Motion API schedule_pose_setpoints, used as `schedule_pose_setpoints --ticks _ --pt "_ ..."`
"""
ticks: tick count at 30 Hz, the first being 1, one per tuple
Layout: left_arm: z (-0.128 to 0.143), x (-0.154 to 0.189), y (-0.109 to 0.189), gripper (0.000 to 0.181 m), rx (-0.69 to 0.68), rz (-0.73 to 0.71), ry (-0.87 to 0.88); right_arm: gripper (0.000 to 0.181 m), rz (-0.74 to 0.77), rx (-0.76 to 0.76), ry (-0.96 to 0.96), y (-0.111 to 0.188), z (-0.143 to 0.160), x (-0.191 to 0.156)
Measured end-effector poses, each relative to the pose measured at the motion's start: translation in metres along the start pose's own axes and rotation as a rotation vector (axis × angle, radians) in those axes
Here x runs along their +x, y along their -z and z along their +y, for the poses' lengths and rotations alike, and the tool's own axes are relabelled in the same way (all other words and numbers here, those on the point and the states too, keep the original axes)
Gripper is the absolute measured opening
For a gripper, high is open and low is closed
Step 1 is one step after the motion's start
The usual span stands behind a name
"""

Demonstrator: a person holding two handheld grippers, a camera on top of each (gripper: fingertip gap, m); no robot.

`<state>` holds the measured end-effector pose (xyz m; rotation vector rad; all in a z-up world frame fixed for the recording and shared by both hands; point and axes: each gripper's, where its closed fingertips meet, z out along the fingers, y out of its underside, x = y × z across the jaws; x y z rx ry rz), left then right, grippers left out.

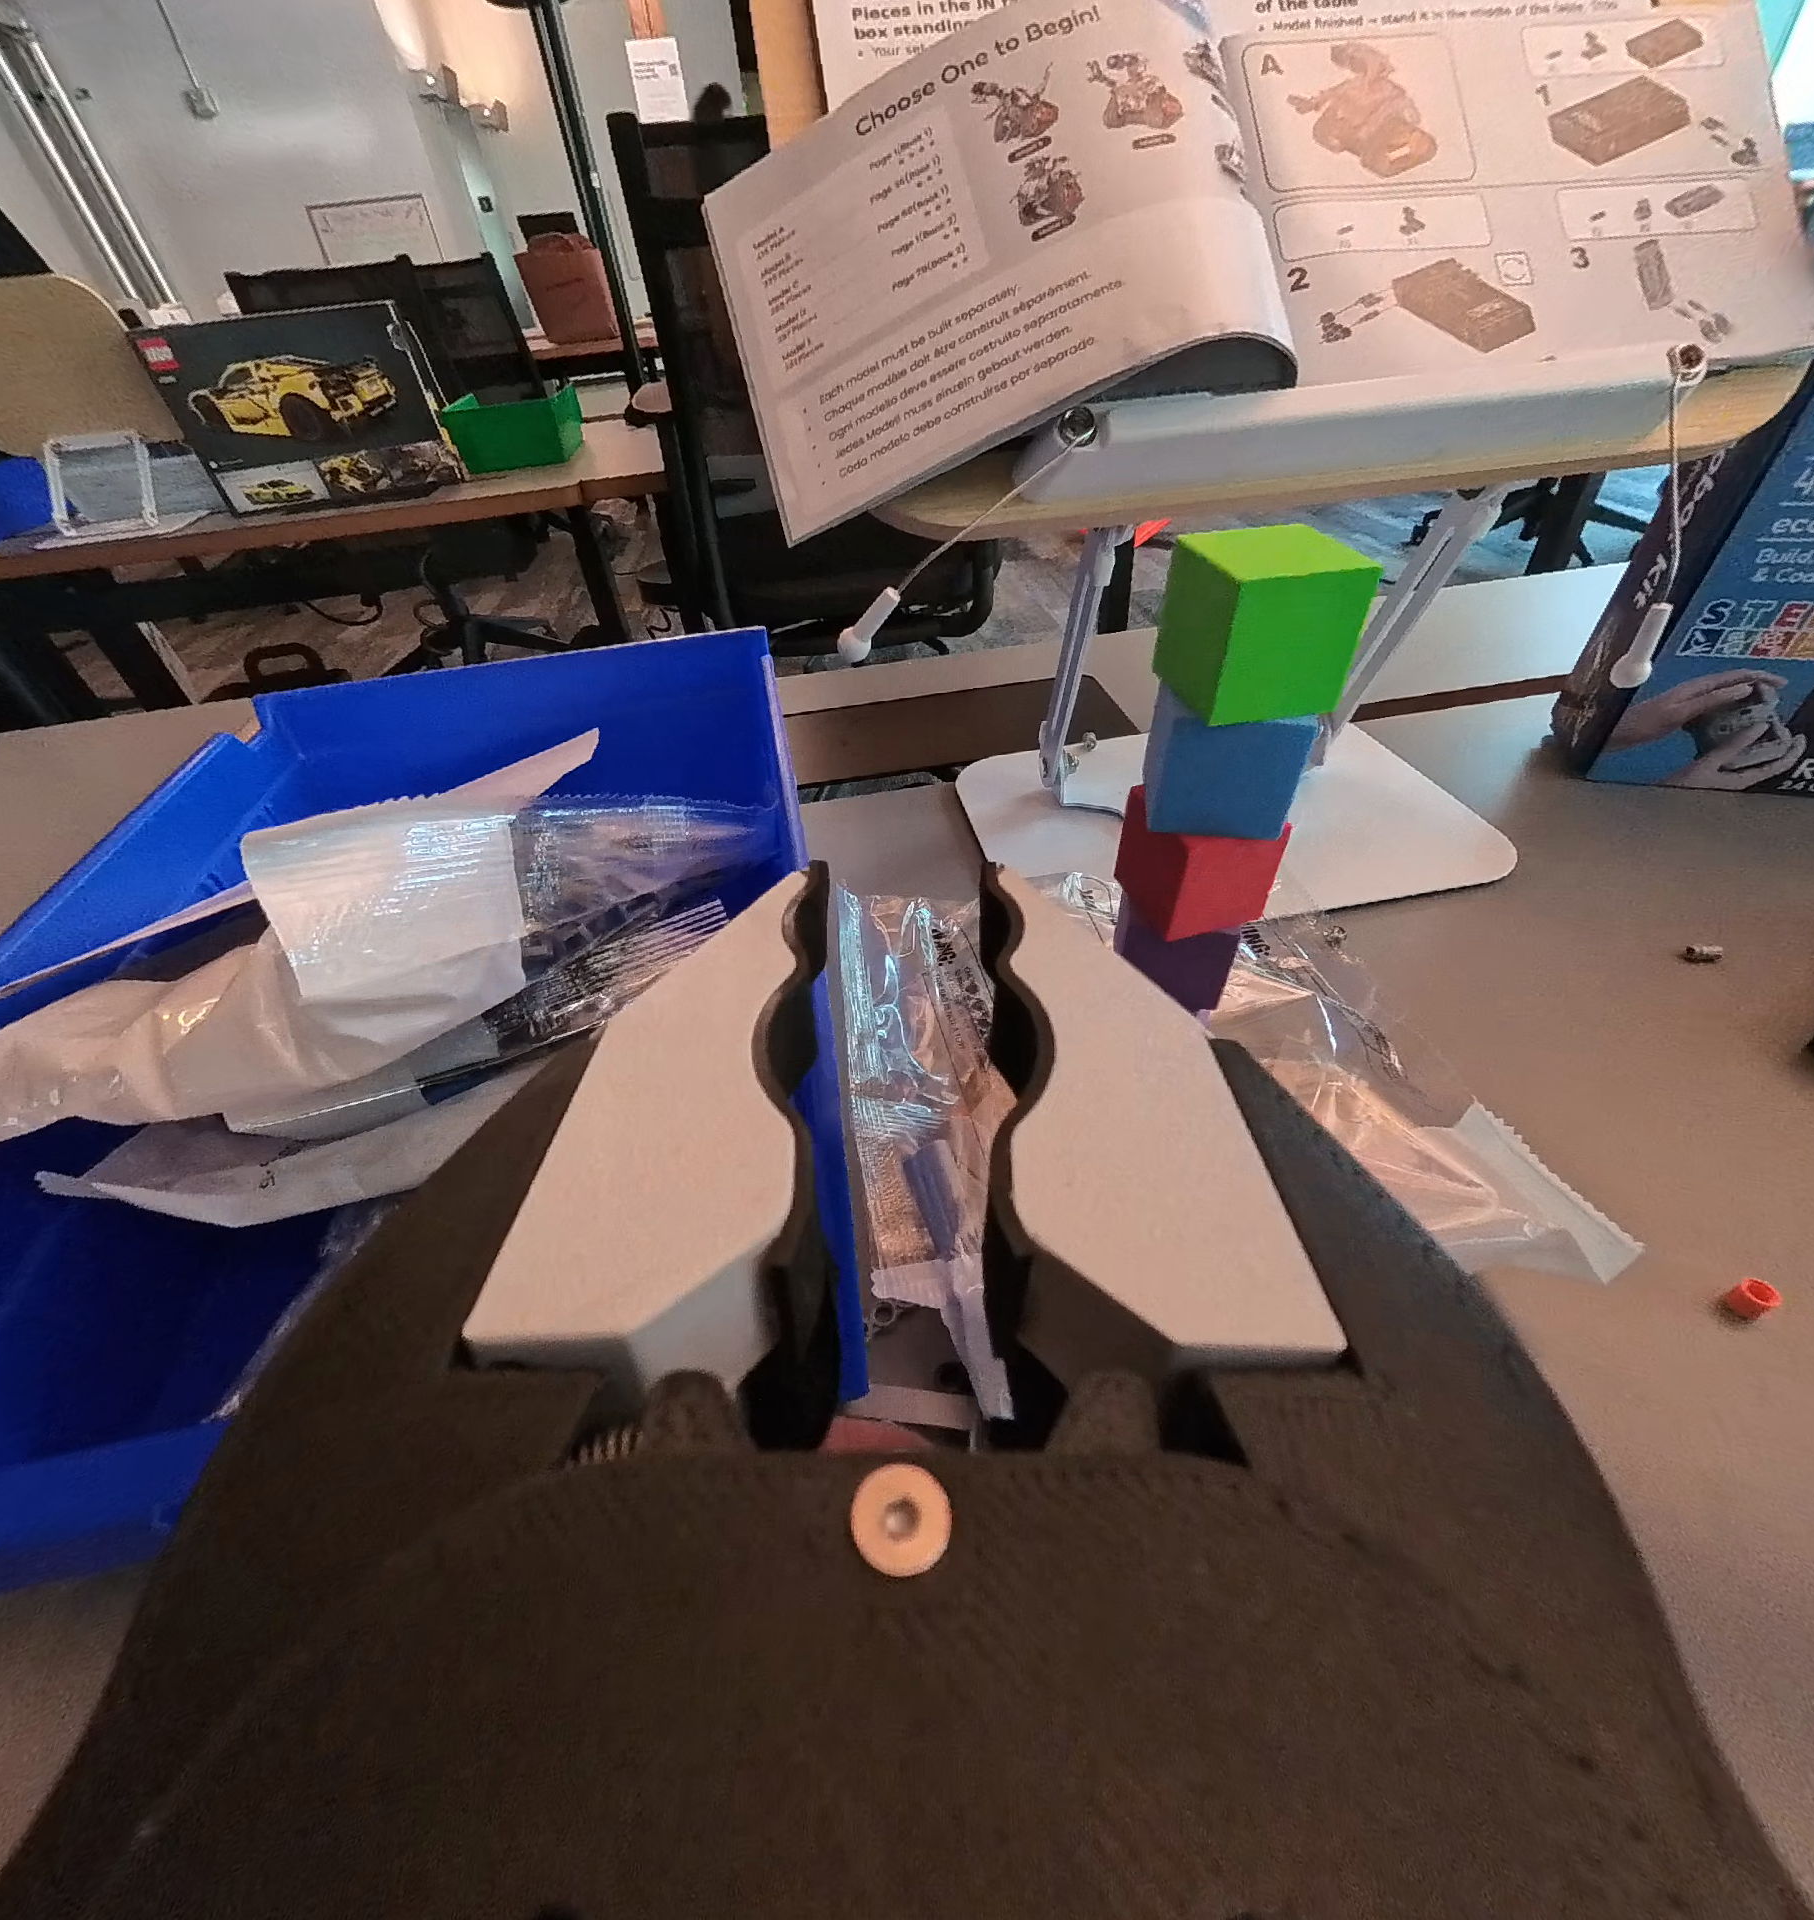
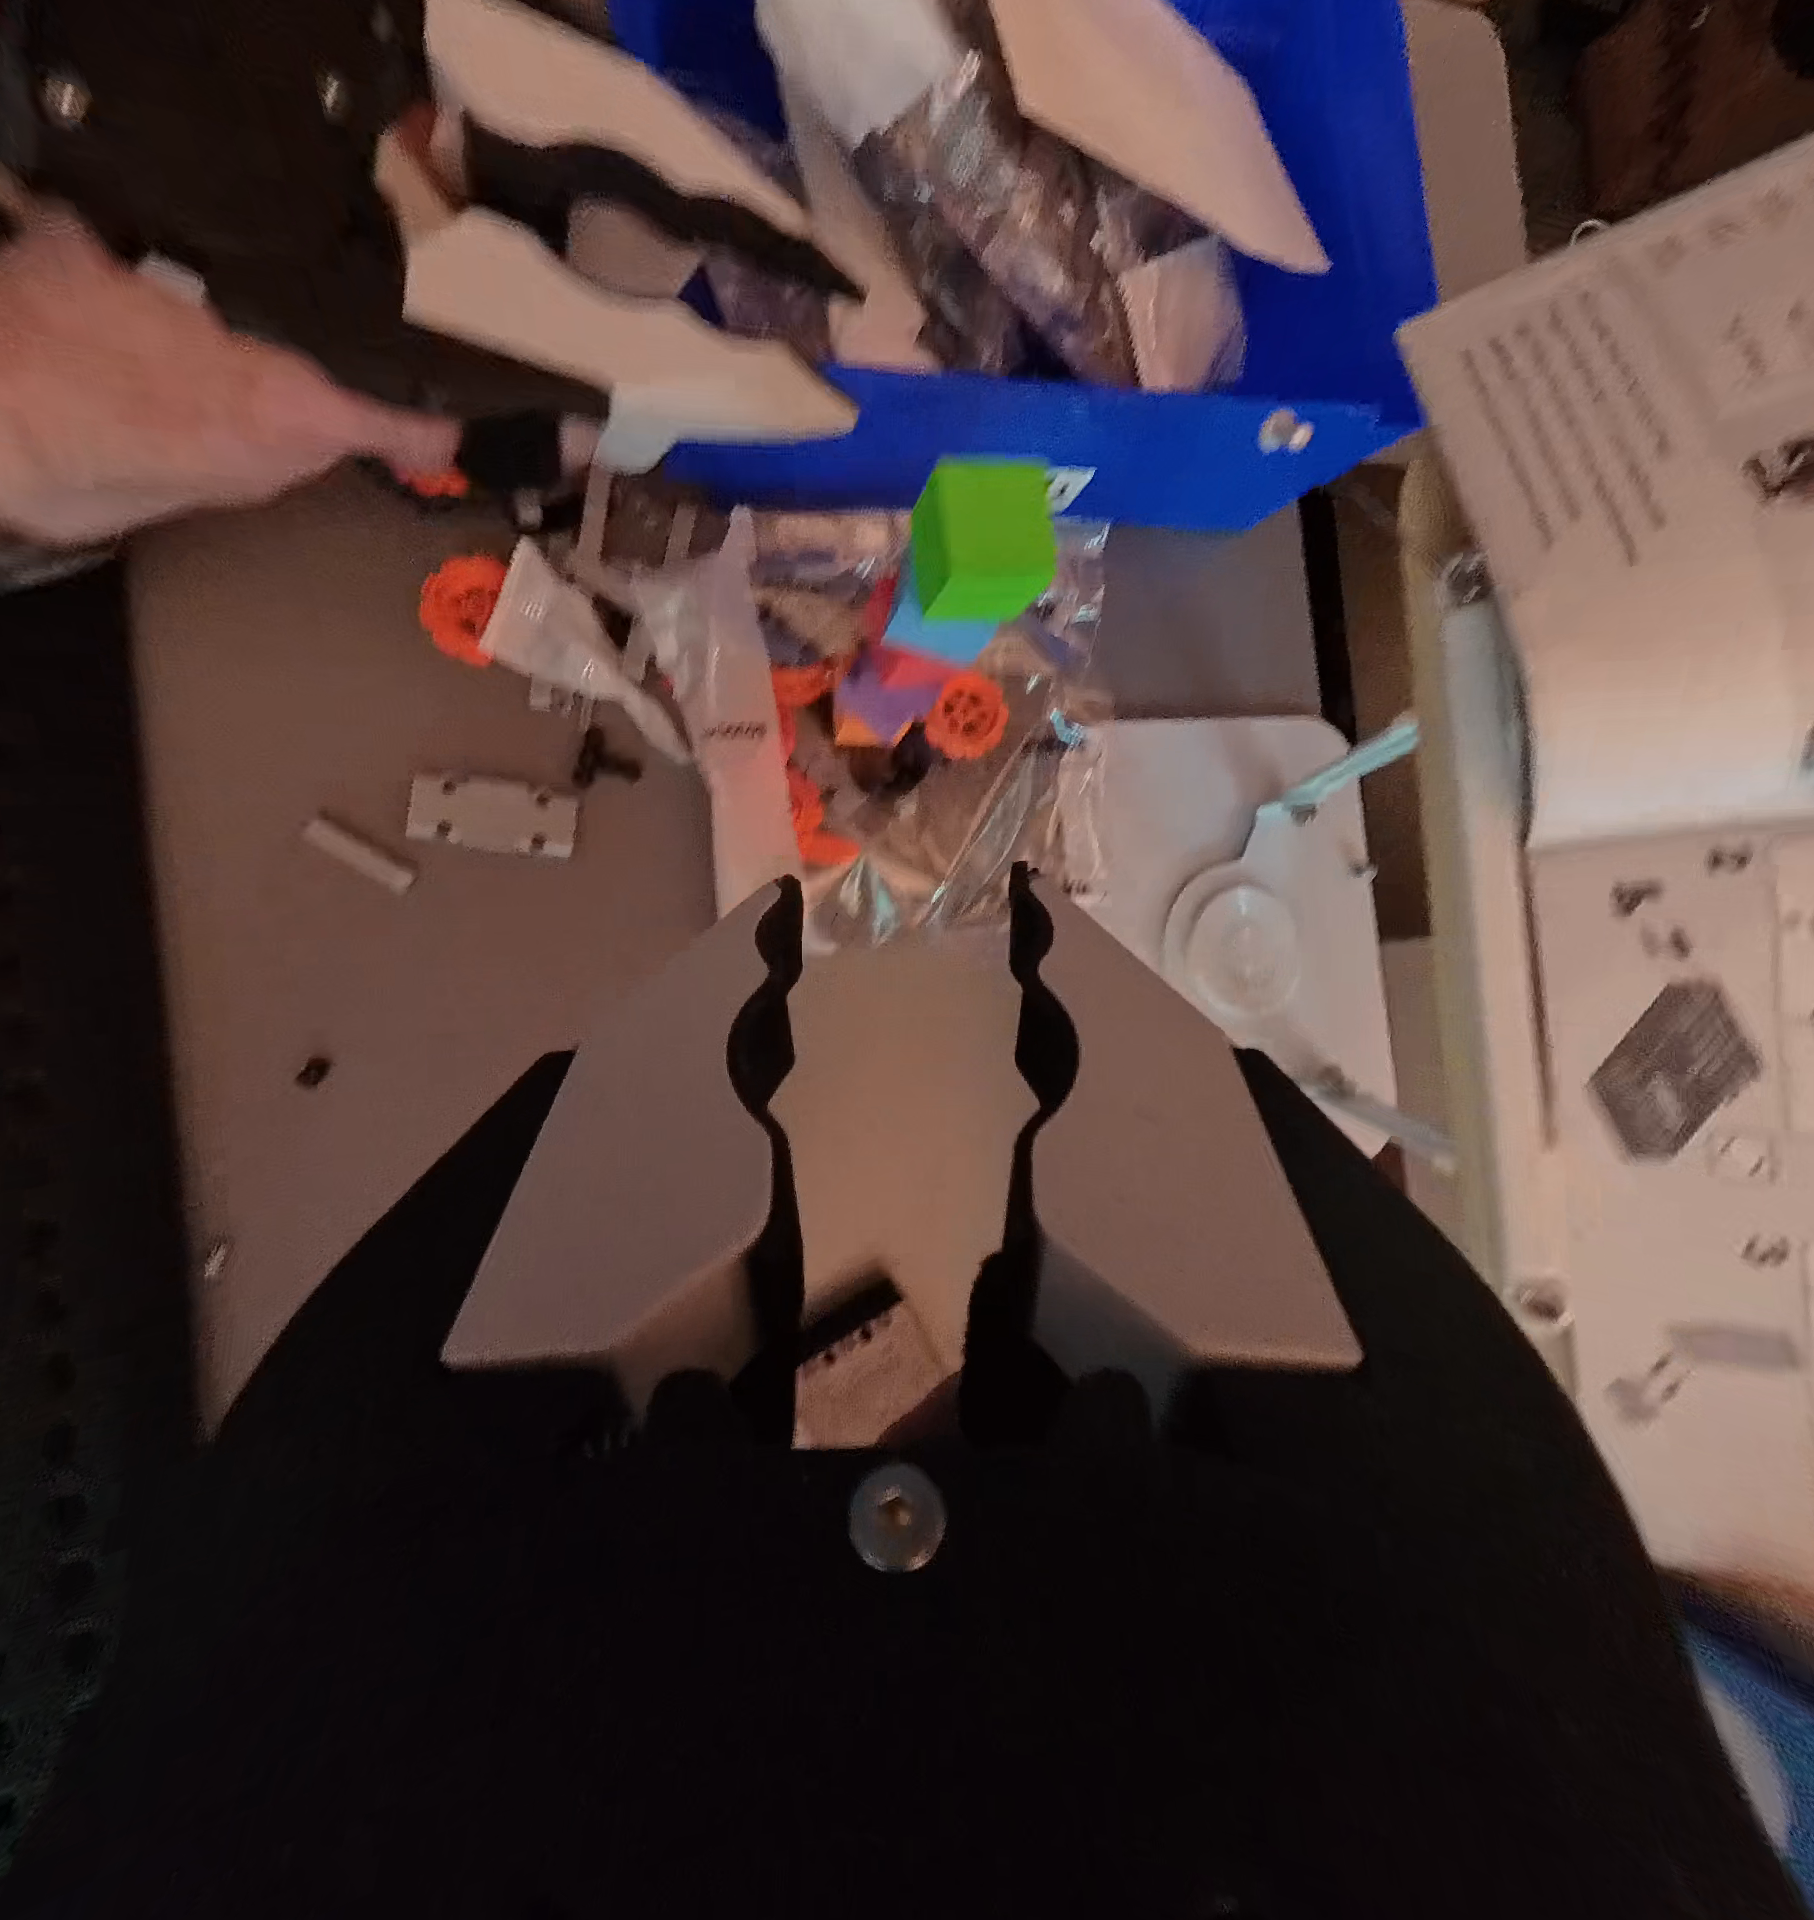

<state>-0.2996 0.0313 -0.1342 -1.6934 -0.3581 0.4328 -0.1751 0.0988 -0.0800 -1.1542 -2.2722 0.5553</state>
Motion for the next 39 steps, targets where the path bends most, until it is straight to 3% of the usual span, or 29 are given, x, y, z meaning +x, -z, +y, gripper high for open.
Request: schedule_pose_setpoints --ticks 4,10,14,18,25,30,33,39 --pt "-0.001 0.0 0.001 0.027 0.005 -0.001 0.004 0.039 -0.044 -0.026 -0.004 0.015 0.057 -0.04" --pt "-0.002 -0.001 0.002 0.027 0.005 -0.006 0.009 0.042 -0.13 -0.155 -0.06 0.014 0.156 -0.111" --pt "0.0 0.001 0.001 0.028 0.0 -0.005 0.005 0.046 -0.206 -0.184 -0.054 0.012 0.197 -0.158" --pt "0.0 0.001 0.001 0.028 0.001 -0.006 0.001 0.049 -0.268 -0.182 -0.035 0.008 0.215 -0.185" --pt "-0.002 0.002 0.003 0.028 0.02 -0.004 -0.007 0.032 -0.271 -0.163 0.03 -0.007 0.216 -0.189" --pt "-0.002 0.003 0.002 0.028 0.021 0.0 -0.015 0.031 -0.258 -0.11 0.039 -0.004 0.201 -0.182" --pt "-0.003 0.003 0.002 0.027 0.023 0.0 -0.014 0.031 -0.179 -0.019 0.025 0.005 0.165 -0.153" --pt "-0.002 0.003 0.001 0.027 0.023 0.005 -0.013 0.03 -0.04 0.131 -0.025 0.017 0.061 -0.074"
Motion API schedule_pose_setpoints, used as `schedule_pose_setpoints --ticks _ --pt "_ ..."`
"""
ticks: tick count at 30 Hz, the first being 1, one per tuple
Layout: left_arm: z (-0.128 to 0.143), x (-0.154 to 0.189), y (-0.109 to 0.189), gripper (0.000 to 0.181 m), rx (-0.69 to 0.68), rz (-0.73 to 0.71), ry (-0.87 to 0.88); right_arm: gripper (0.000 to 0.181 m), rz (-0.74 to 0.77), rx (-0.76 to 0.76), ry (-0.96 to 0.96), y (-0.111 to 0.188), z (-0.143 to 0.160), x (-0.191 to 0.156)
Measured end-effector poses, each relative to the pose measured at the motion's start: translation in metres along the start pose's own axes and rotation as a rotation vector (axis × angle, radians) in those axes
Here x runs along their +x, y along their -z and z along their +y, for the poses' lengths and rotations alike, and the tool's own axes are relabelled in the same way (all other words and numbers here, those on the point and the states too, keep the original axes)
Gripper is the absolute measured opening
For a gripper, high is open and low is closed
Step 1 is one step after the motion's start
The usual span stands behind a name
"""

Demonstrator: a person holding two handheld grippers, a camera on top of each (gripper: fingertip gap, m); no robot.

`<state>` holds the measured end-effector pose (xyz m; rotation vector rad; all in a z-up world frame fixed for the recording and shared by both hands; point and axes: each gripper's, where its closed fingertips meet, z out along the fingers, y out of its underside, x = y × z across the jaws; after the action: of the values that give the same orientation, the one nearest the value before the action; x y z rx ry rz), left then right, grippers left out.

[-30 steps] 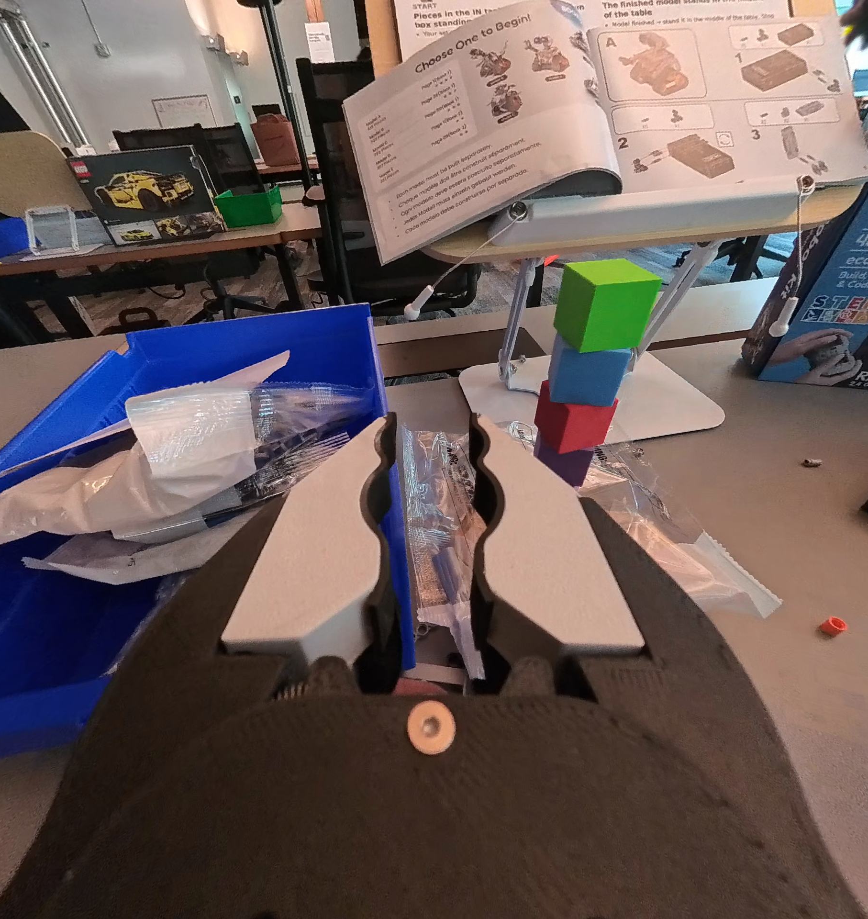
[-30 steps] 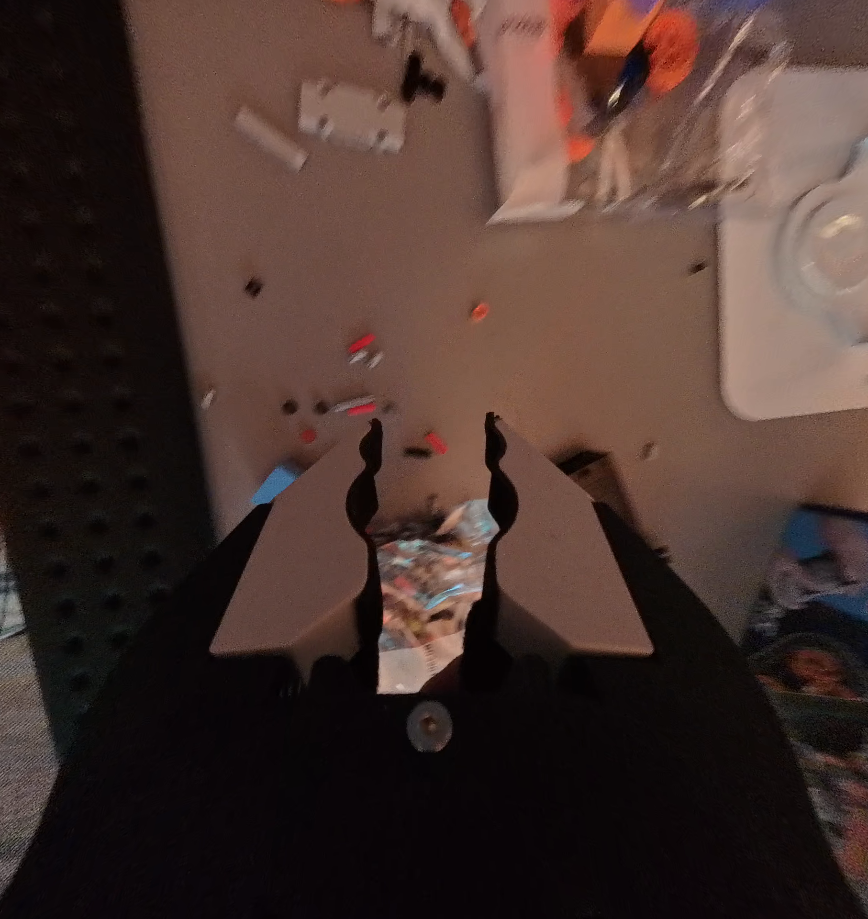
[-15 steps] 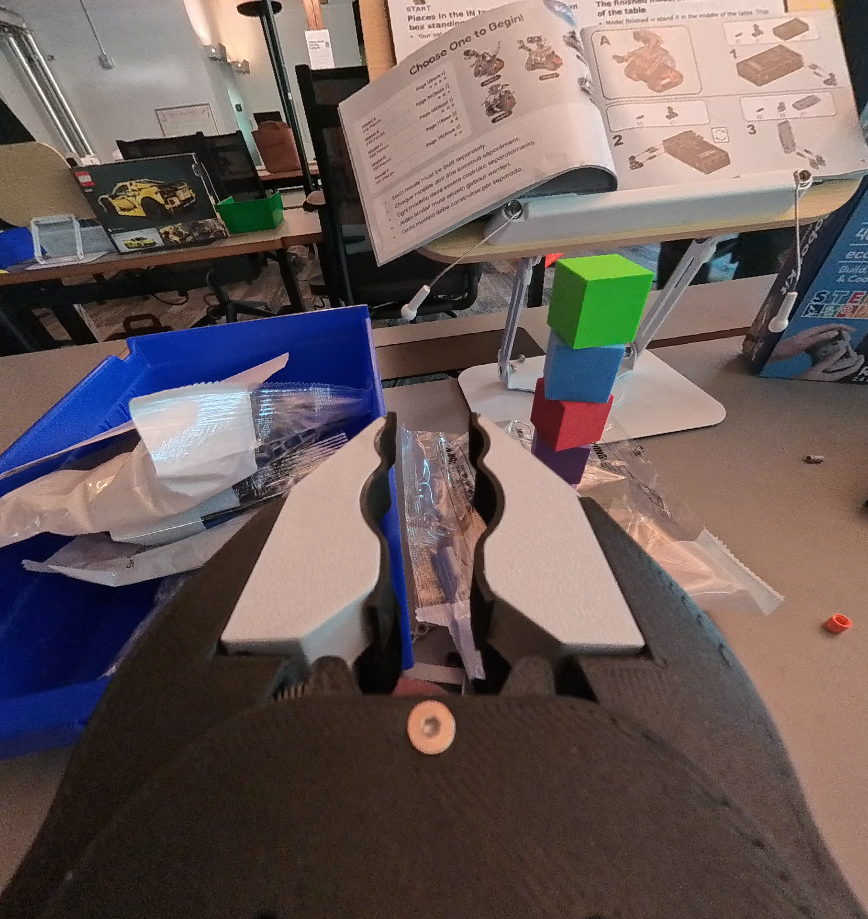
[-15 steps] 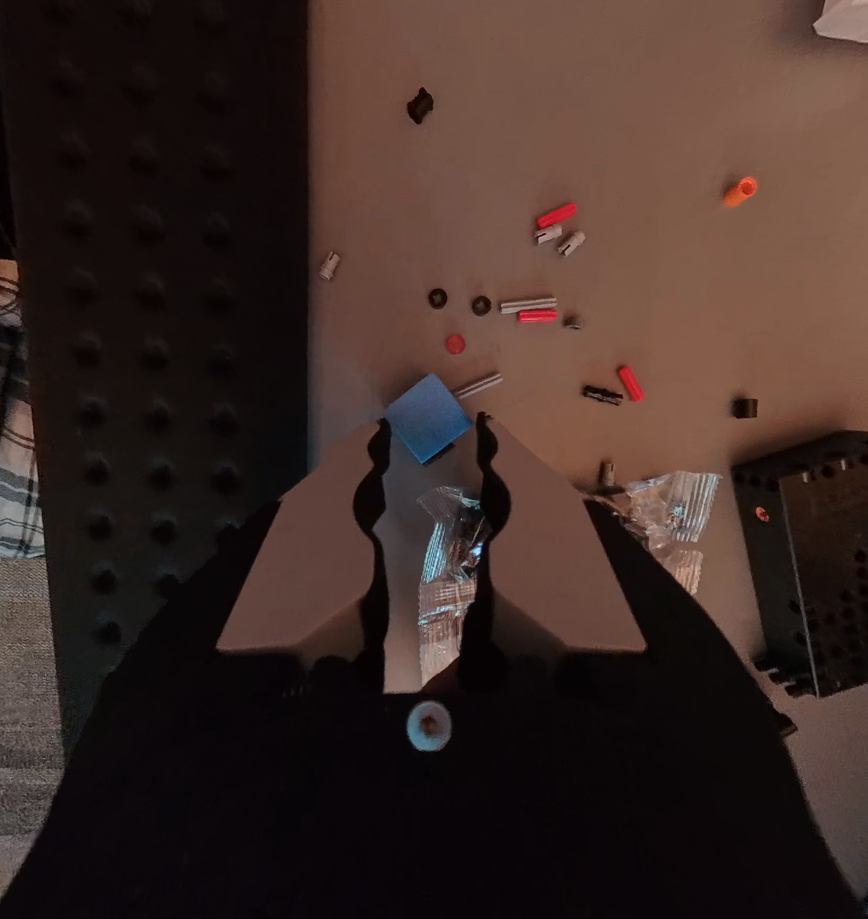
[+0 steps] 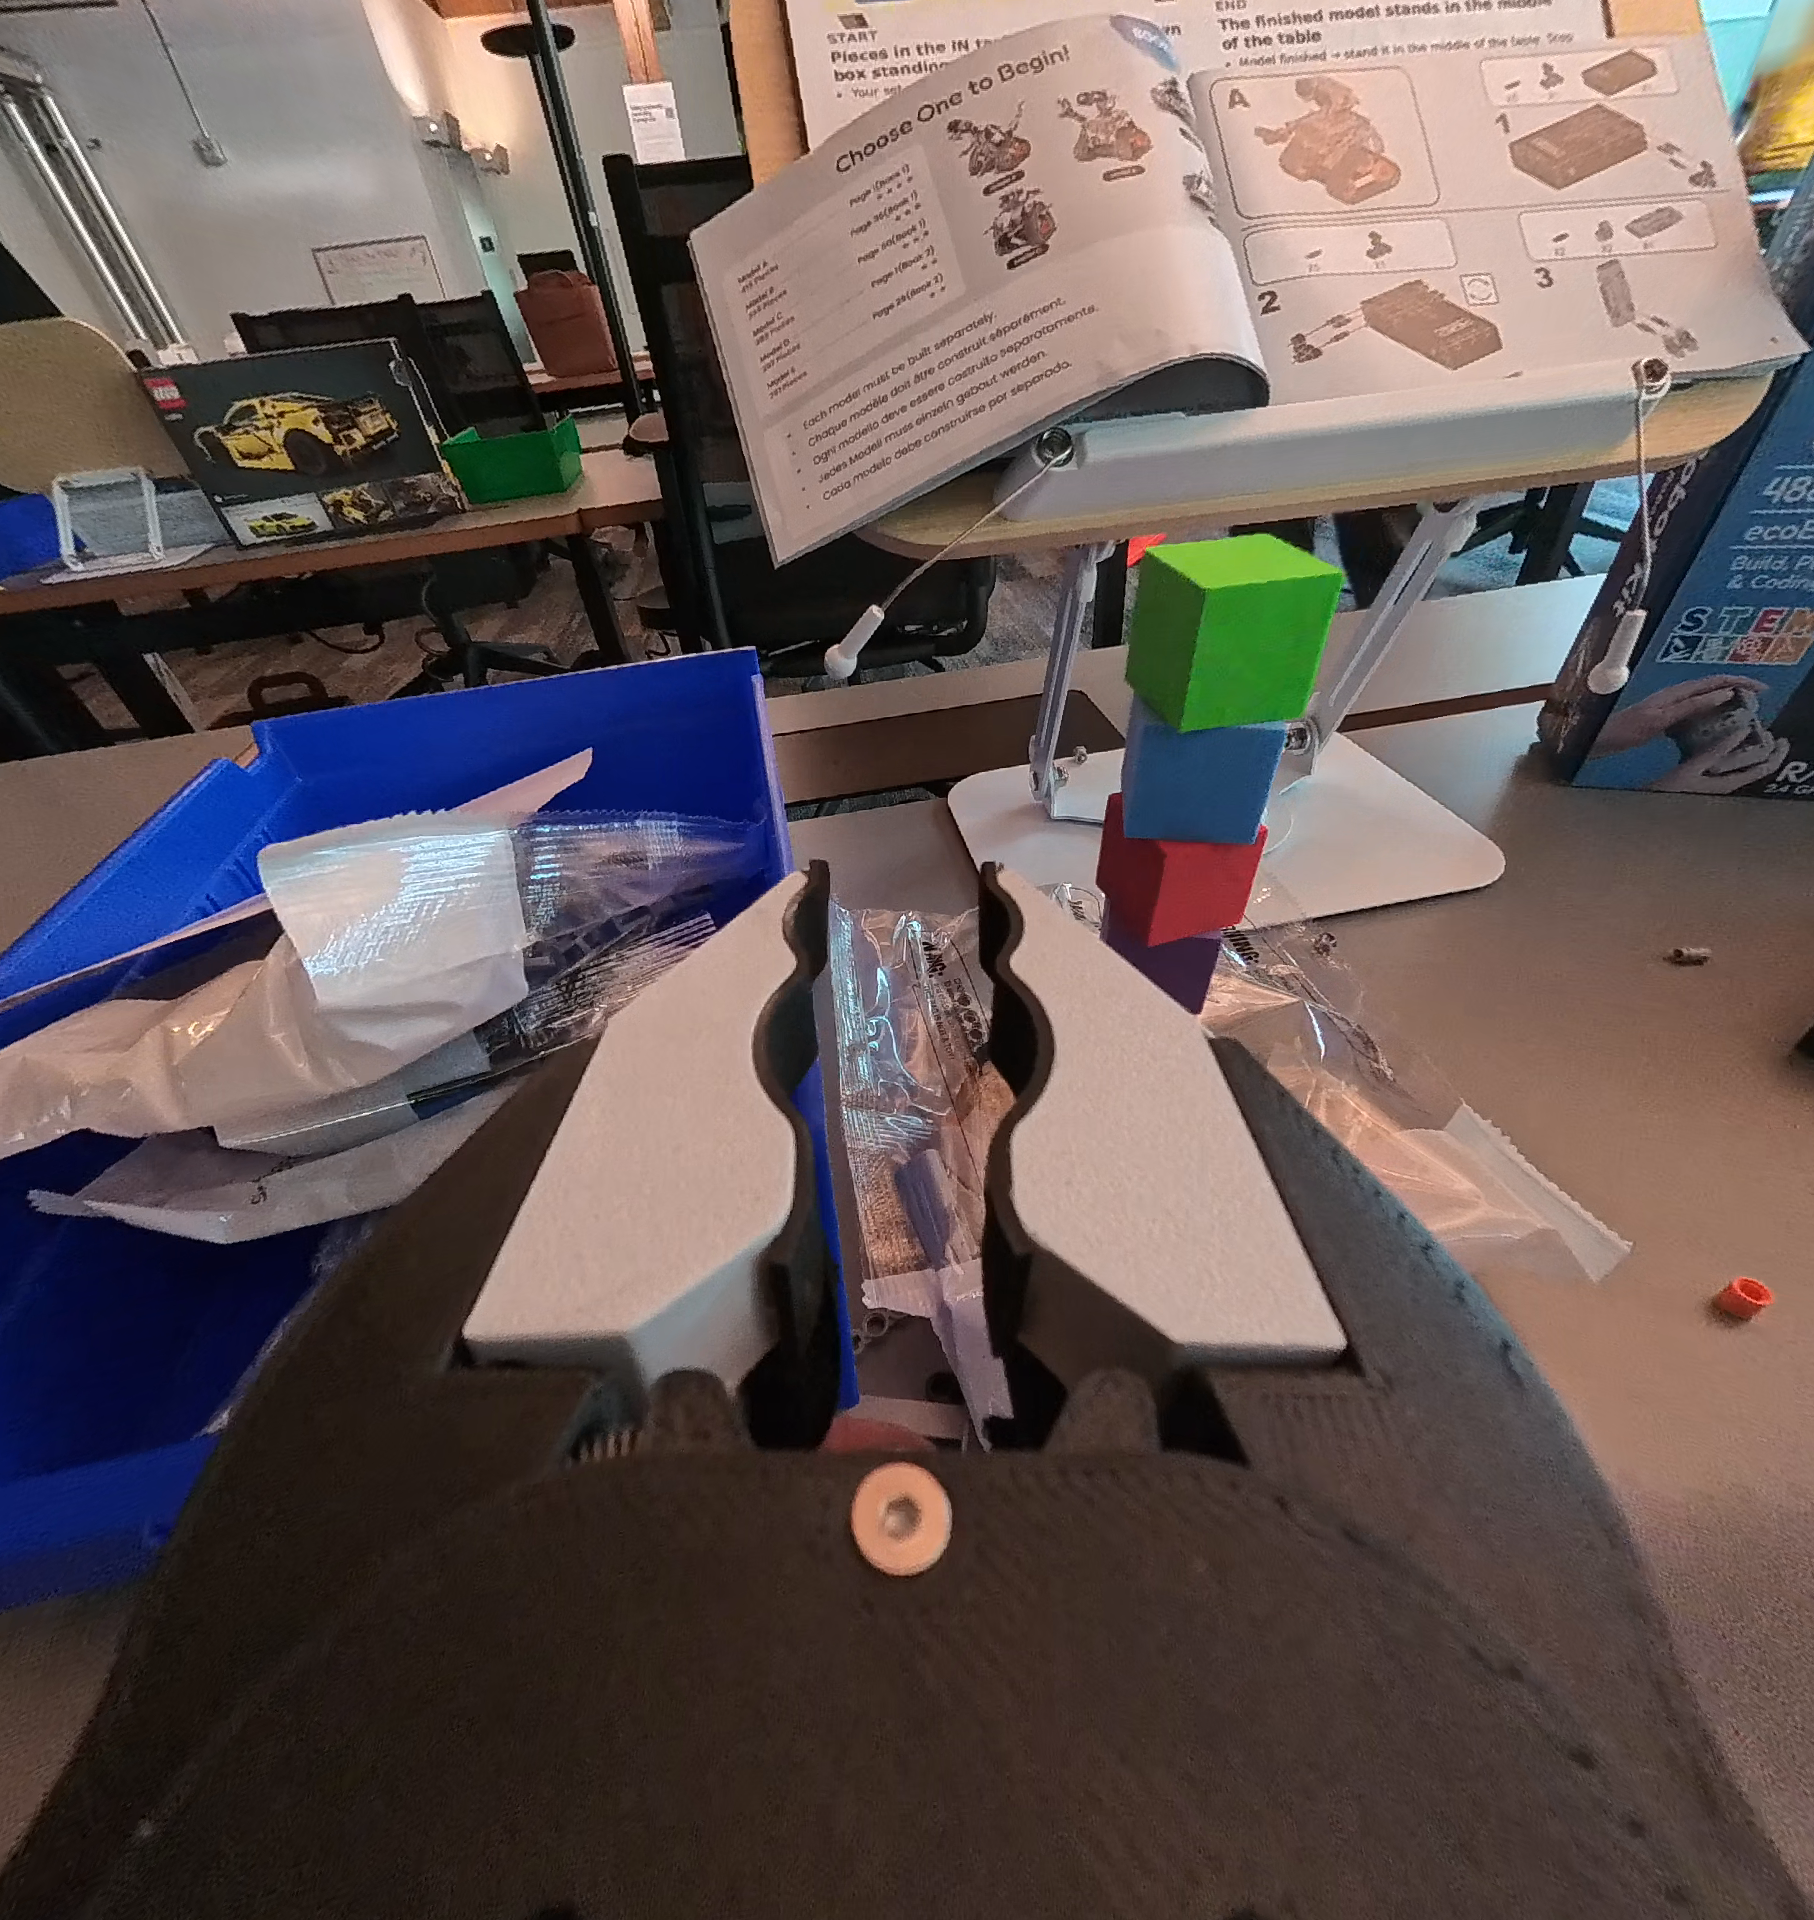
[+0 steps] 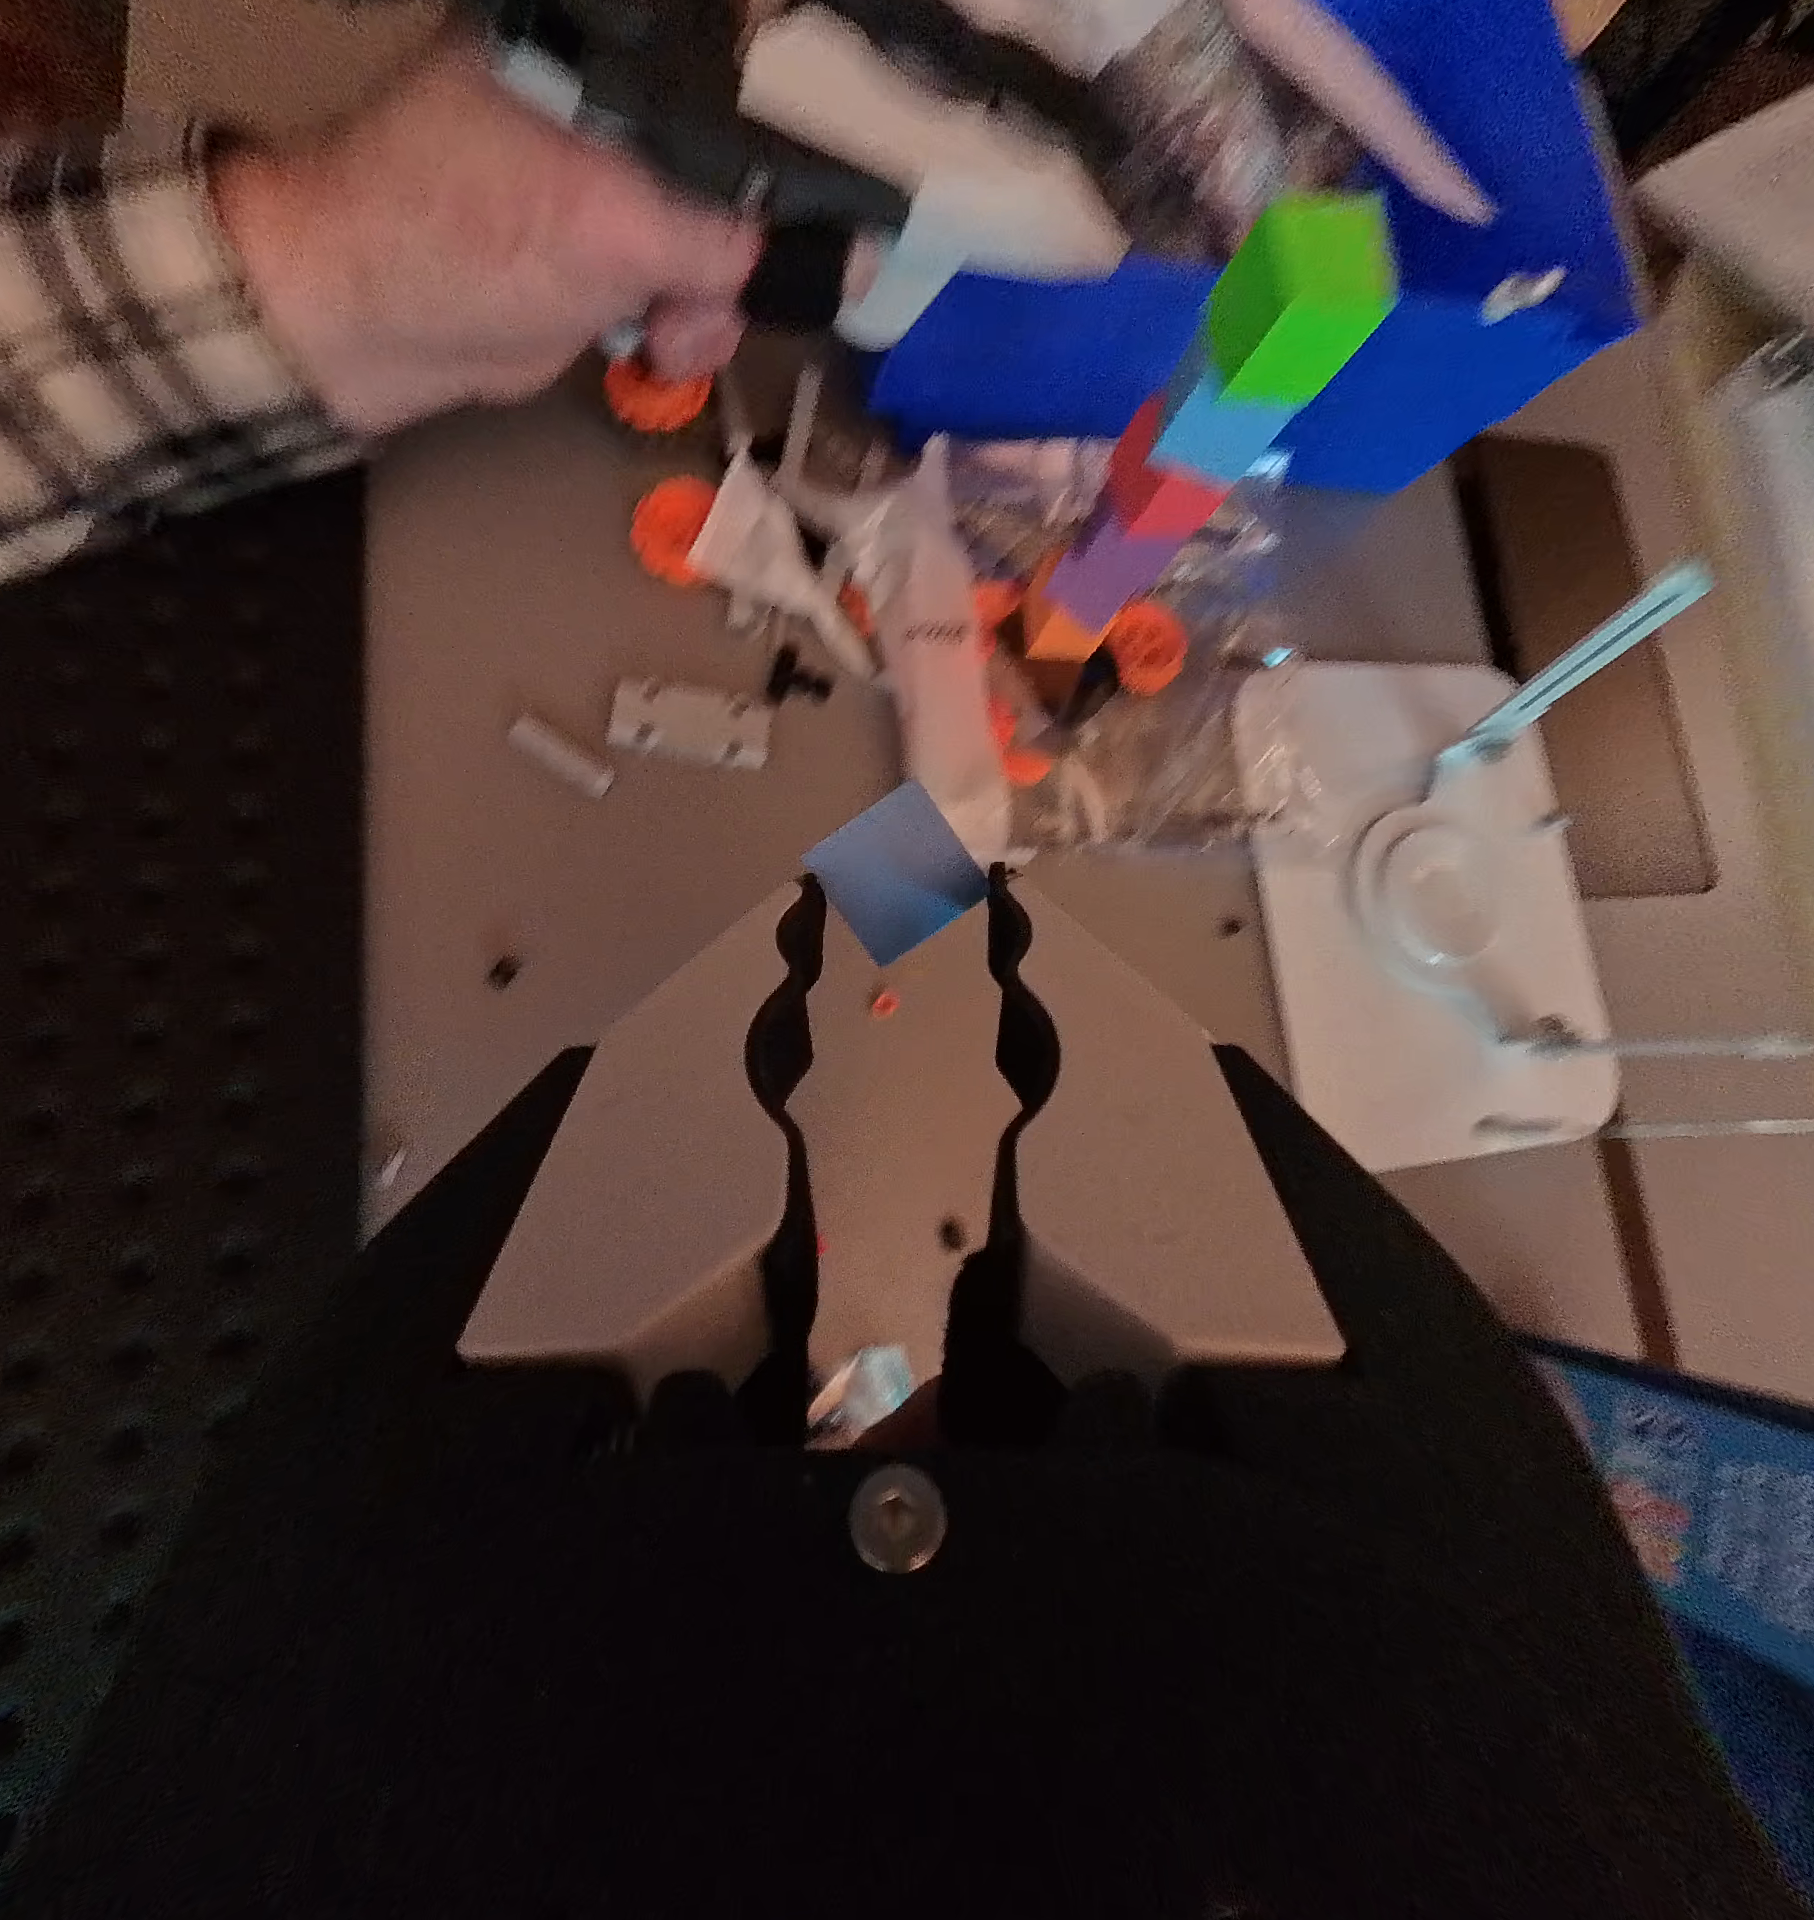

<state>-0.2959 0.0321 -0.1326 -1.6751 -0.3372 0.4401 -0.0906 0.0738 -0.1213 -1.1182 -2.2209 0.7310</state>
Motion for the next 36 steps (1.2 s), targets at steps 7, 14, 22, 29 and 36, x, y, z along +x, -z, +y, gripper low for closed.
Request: schedule_pose_setpoints --ticks 7,14,22,29,36 --pt "0.003 0.003 -0.003 0.027 -0.01 0.009 -0.007 0.031 0.032 0.033 -0.034 -0.019 -0.093 0.069" --pt "0.003 0.006 -0.004 0.027 -0.015 0.017 -0.005 0.03 -0.007 -0.03 -0.072 -0.048 -0.125 0.1" --pt "0.001 0.009 -0.006 0.027 -0.012 0.03 -0.006 0.031 -0.084 -0.126 -0.079 -0.065 -0.12 0.093" --pt "0.001 0.009 -0.005 0.027 -0.012 0.03 -0.003 0.031 -0.099 -0.151 -0.088 -0.071 -0.116 0.095" --pt "0.001 0.009 -0.005 0.027 -0.013 0.029 -0.003 0.031 -0.11 -0.17 -0.093 -0.077 -0.112 0.096"
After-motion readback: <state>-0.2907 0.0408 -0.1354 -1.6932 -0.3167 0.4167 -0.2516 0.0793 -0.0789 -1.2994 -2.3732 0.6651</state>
